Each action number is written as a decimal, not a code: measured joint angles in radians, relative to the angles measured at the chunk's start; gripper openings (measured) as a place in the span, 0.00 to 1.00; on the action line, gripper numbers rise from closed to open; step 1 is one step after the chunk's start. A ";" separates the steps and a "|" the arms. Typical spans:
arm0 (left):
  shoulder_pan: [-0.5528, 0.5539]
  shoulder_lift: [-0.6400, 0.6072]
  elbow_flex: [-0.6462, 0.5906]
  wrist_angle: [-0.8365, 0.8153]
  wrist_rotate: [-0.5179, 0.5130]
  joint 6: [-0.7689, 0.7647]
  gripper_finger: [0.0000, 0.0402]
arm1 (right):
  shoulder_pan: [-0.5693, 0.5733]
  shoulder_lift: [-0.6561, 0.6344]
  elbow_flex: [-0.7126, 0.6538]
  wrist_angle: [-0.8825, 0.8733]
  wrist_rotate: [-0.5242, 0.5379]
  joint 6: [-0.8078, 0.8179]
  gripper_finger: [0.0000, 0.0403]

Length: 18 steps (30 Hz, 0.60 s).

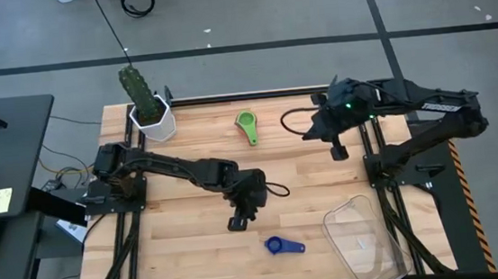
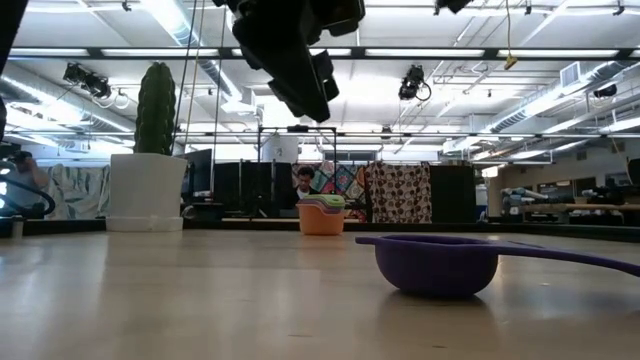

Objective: Nest measuring cups in basket
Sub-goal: Stack the violet measuring cup on top of the green measuring cup

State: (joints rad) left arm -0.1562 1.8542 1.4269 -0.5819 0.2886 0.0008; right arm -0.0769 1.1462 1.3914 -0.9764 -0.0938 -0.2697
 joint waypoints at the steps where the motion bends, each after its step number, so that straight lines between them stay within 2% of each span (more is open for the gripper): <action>1: 0.001 0.000 0.000 0.006 0.001 0.015 0.27 | 0.016 -0.008 0.000 0.003 0.008 0.014 0.02; 6: 0.003 0.000 0.000 0.068 -0.006 0.039 0.27 | 0.077 -0.044 0.000 0.003 0.025 0.042 0.02; 10: 0.002 0.009 0.000 0.102 -0.009 -0.043 0.27 | 0.099 -0.062 0.000 0.003 0.025 0.042 0.02; 15: -0.019 0.067 0.001 0.250 -0.025 -0.218 0.27 | 0.111 -0.076 0.000 -0.021 0.026 0.026 0.02; 18: -0.054 0.095 0.001 0.317 -0.024 -0.238 0.27 | 0.118 -0.084 0.000 -0.042 0.025 0.024 0.02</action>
State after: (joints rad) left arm -0.2104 1.9496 1.4277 -0.2653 0.2650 -0.2372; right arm 0.0412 1.0620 1.3918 -1.0184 -0.0689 -0.2453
